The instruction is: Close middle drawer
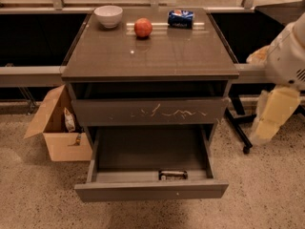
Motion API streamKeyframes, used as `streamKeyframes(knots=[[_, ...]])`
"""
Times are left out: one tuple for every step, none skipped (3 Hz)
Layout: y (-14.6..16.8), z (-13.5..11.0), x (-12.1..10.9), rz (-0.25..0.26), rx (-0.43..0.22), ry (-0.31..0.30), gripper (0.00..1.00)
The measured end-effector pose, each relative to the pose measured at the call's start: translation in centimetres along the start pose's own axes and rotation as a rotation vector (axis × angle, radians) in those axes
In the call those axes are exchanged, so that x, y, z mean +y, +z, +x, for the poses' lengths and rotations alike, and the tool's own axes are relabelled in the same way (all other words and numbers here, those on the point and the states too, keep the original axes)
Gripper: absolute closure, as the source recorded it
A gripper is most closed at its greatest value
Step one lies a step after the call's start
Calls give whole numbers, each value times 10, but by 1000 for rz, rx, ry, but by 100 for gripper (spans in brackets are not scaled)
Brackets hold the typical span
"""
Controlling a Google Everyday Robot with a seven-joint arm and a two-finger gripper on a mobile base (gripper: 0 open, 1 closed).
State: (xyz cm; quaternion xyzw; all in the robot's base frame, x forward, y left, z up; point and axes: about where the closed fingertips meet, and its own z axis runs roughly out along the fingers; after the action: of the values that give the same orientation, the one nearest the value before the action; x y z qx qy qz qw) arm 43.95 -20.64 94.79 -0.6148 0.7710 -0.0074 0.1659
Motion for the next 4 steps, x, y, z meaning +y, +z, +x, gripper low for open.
streamKeyframes(knots=[[61, -5, 17, -90, -111, -33, 0], [115, -9, 35, -172, -222, -44, 0], [115, -9, 35, -172, -222, -44, 0], [150, -4, 46, -228, -205, -70, 0]])
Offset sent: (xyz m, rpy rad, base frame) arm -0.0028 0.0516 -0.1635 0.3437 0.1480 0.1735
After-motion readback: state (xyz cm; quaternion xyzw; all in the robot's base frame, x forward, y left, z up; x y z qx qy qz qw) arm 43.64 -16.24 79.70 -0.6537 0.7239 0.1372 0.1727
